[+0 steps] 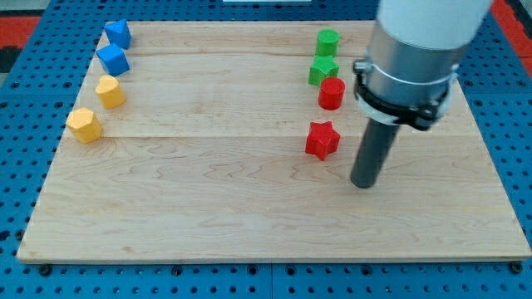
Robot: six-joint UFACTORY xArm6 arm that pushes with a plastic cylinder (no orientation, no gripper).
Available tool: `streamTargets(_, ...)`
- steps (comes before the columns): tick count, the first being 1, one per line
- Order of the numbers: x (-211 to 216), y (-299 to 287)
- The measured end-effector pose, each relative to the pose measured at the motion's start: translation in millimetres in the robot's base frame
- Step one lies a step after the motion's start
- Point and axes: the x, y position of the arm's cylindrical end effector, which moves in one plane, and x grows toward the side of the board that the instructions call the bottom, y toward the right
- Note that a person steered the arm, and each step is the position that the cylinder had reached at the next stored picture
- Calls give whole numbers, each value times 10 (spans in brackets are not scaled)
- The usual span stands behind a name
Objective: Push the green blocks red blocks in a vertical line
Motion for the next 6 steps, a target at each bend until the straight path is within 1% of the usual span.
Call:
streamTargets(1,-251,-238)
streamTargets(2,-412,-417)
streamTargets(3,-276,-856)
streamTargets(4,-350,-1372)
streamTargets(6,-529,-771)
